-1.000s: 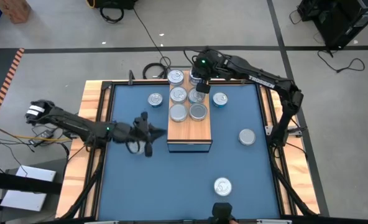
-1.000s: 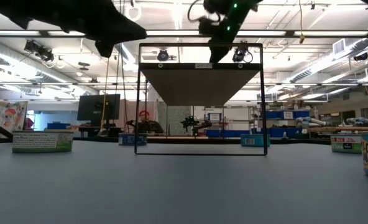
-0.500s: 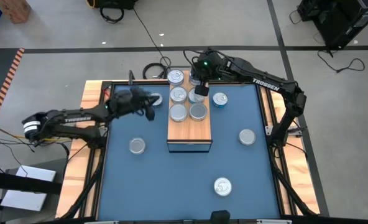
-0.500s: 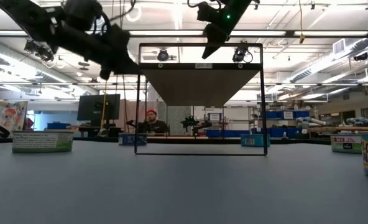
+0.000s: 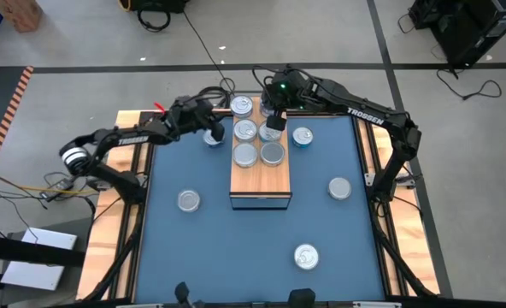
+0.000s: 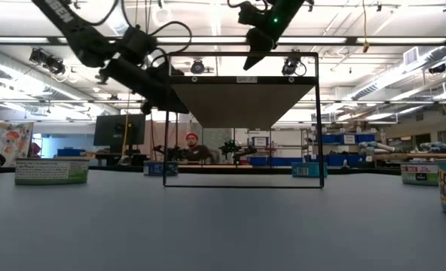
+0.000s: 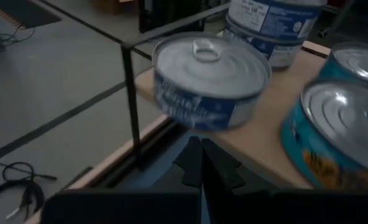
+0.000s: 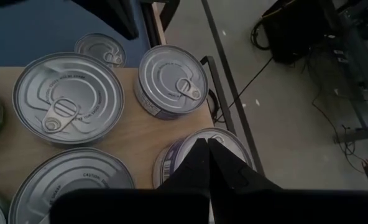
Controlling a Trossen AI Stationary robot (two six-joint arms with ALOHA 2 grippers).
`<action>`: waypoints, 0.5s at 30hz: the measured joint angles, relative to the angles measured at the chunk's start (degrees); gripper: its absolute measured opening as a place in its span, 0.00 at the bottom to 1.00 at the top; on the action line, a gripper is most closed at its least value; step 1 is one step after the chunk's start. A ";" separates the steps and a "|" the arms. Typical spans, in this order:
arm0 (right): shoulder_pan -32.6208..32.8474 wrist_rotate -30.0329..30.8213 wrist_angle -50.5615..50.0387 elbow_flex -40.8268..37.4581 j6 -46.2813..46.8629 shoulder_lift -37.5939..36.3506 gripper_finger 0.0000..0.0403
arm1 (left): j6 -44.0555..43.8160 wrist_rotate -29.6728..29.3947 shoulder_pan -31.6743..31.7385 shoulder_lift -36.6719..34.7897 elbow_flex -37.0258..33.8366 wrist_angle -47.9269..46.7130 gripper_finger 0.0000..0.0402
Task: Stack canned seafood by type on shelf
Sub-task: Adjust the tuna cans on the shelf
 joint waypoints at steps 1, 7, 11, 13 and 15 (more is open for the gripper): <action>0.00 0.00 0.12 0.00 0.00 0.00 0.00 | 0.44 0.02 0.09 0.80 0.95 -0.02 0.01; 0.00 0.02 0.20 0.00 -0.17 0.00 0.00 | 1.42 0.04 0.66 4.80 4.51 0.02 0.01; 0.00 0.03 0.17 0.00 -0.20 0.00 0.00 | 1.39 0.12 0.83 7.61 5.30 1.26 0.01; 0.00 0.04 0.22 0.00 -0.20 0.00 0.00 | 1.28 0.37 0.83 8.47 5.32 2.64 0.01; 0.00 0.07 0.18 0.00 -0.20 0.00 0.00 | 1.21 0.47 0.82 8.89 5.32 3.77 0.01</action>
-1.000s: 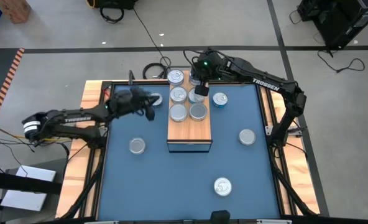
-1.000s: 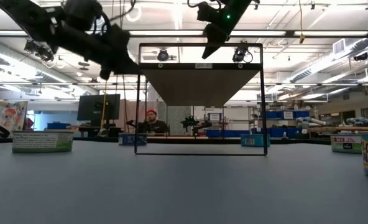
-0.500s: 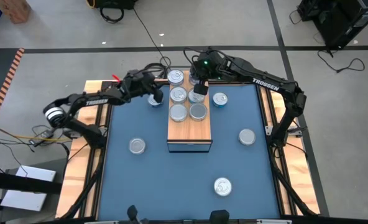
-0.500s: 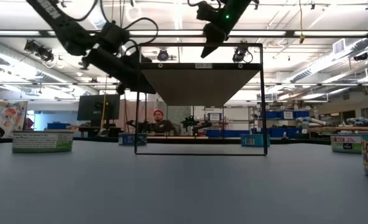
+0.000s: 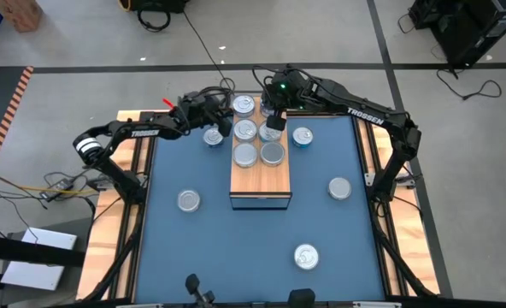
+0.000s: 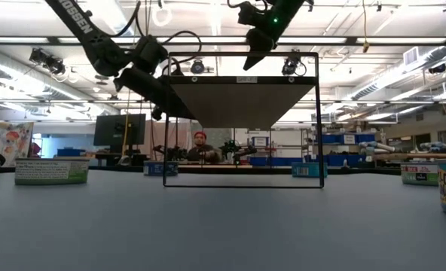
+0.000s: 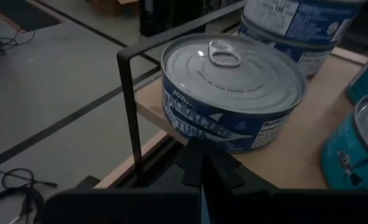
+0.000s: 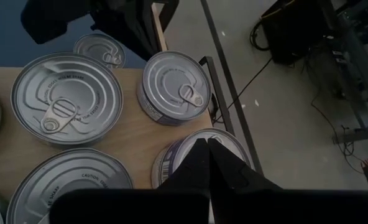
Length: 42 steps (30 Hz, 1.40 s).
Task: Stack canned seafood by type on shelf
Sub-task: Adjust the tuna cans on the shelf
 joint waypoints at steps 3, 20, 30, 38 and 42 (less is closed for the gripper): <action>0.00 0.00 0.00 0.00 0.00 0.00 0.00 | -0.15 0.67 -0.01 0.12 0.00 1.08 0.01; -5.46 -0.09 9.34 -10.92 1.92 0.02 0.00 | 1.38 2.05 0.38 -2.87 0.00 4.56 0.01; -5.49 -0.52 11.04 -12.98 1.97 -0.35 0.01 | 7.97 5.65 -2.45 -10.71 -0.14 -4.38 0.01; -2.85 -7.44 7.21 -12.94 4.00 -4.11 0.01 | 17.52 6.25 -9.45 -12.93 -0.15 -7.98 0.01; -1.37 -13.26 3.65 -12.97 6.34 -3.79 0.01 | 19.88 6.40 -11.81 -12.54 -0.15 -9.86 0.01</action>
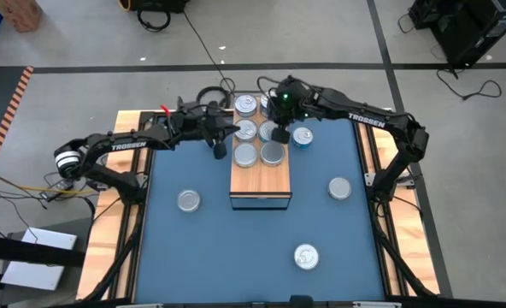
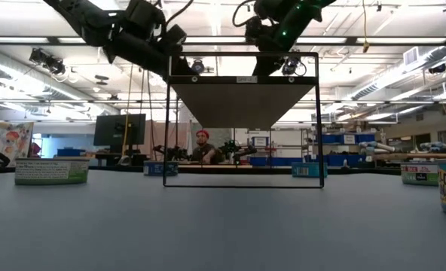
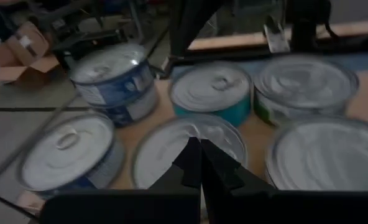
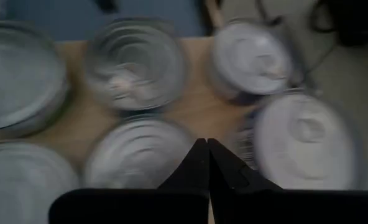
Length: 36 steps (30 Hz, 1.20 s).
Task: Stack canned seafood by type on shelf
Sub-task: Adjust the tuna cans on the shelf
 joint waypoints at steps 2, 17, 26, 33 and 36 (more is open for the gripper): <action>0.76 -0.75 -0.39 -1.18 0.13 0.08 0.00 | 0.69 -0.56 -0.85 0.21 -0.02 -2.04 0.01; 1.65 2.89 6.14 -9.09 4.67 -0.21 0.00 | 3.03 -8.97 -4.05 0.20 -0.02 -4.94 0.01; 1.59 3.86 7.09 -9.21 5.46 -0.10 0.01 | 4.86 -10.52 -4.07 0.20 0.00 -5.72 0.01; 1.80 4.06 8.19 -9.31 5.44 -0.15 0.01 | 5.63 -11.44 -3.96 0.22 0.00 -4.66 0.01; 2.37 5.81 7.94 -9.42 5.29 -0.82 0.01 | 5.65 -11.79 -3.97 0.22 1.38 -5.03 0.01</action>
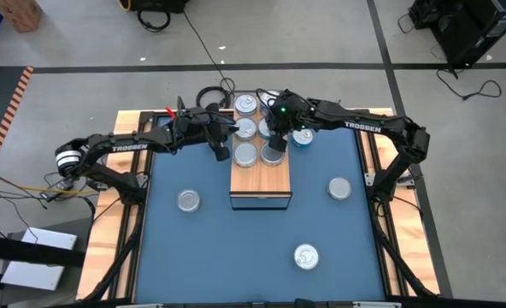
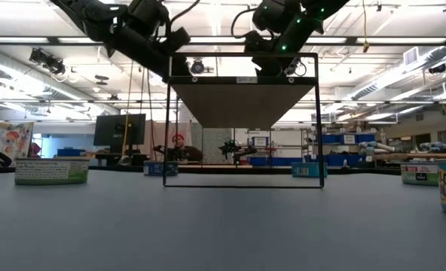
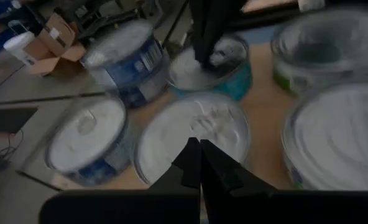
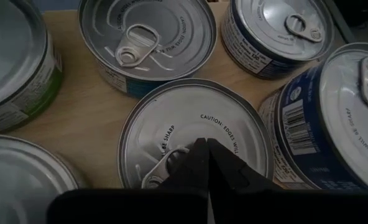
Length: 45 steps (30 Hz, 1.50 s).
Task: Stack canned seafood by type on shelf
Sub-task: Adjust the tuna cans on the shelf, then stack the yellow-blue tuna can on top of the other yellow-blue tuna can on the shelf
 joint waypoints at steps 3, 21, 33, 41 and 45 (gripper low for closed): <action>1.09 0.48 -1.20 -0.07 -0.02 -1.53 0.01 | -0.01 1.63 -0.22 -0.62 2.15 -2.10 0.01; 15.59 7.72 17.32 -21.45 3.81 -20.24 0.00 | -1.45 7.30 -15.33 -4.91 -1.69 5.73 0.01; 35.13 20.67 18.50 -29.79 11.97 -33.47 0.00 | -2.94 1.81 -28.93 -5.20 -6.07 13.23 0.01; 48.17 29.17 12.11 -29.78 22.52 -31.99 0.00 | -2.96 -0.64 -36.34 -5.18 -6.05 10.73 0.01; 52.79 31.00 8.49 -29.79 27.73 -29.23 0.00 | -5.22 -2.56 -39.79 -5.17 -6.05 8.25 0.01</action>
